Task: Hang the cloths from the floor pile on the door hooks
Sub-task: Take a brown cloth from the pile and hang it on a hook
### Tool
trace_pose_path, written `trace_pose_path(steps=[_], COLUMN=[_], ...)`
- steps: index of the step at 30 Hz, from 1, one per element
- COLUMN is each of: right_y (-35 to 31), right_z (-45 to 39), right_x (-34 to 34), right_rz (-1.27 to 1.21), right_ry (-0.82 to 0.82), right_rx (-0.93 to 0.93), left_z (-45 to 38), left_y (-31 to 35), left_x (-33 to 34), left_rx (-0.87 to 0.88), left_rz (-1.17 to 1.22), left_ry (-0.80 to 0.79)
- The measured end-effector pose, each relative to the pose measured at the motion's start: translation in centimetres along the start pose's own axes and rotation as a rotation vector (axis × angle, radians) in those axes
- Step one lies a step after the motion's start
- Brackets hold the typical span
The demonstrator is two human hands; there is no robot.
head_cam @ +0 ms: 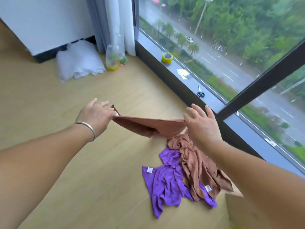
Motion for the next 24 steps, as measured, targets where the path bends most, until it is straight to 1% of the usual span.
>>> trace_pose_path(steps=[5, 8, 10, 13, 16, 18, 21, 24], right_y=[-7.1, -12.1, -15.7, -20.3, -24.5, -26.7, -29.4, -31.1], right_z=[-4.1, -5.3, -5.5, -4.6, -2.6, -0.9, 2.6, 7.2], right_x=[-9.6, -13.9, -15.8, -16.4, -14.5, -12.2, -7.0, -0.1], right_rz=[0.012, 0.015, 0.009, 0.002, -0.009, -0.028, -0.024, -0.011], right_ry=[0.132, 0.194, 0.228, 0.247, 0.217, 0.183, 0.115, 0.020], right_rx=[-0.120, -0.203, -0.260, -0.356, -0.454, -0.506, -0.584, -0.655], left_z=[6.3, 10.9, 14.6, 19.8, 24.7, 28.0, 33.7, 38.8], left_y=[-11.2, -16.8, -19.9, -22.4, -22.2, -20.9, -17.2, -10.9], left_x=[-2.4, -2.3, -1.1, 2.0, 6.3, 9.5, 15.5, 21.7], left_rx=[-0.189, -0.304, -0.371, -0.450, -0.516, -0.559, -0.620, -0.632], left_rz=[0.095, 0.150, 0.183, 0.197, 0.237, 0.248, 0.265, 0.291], left_ry=[0.008, 0.033, 0.039, 0.008, -0.026, -0.083, -0.220, -0.367])
Point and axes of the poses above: each hand's wrist, its own z-axis away from the middle knuckle, its own x-axis out of the palm, y = z × x, the point moved 3 cm from there along -z, towards the middle knuckle, and after that the axes turned 10 degrees about -y, right-handed, at the moved point
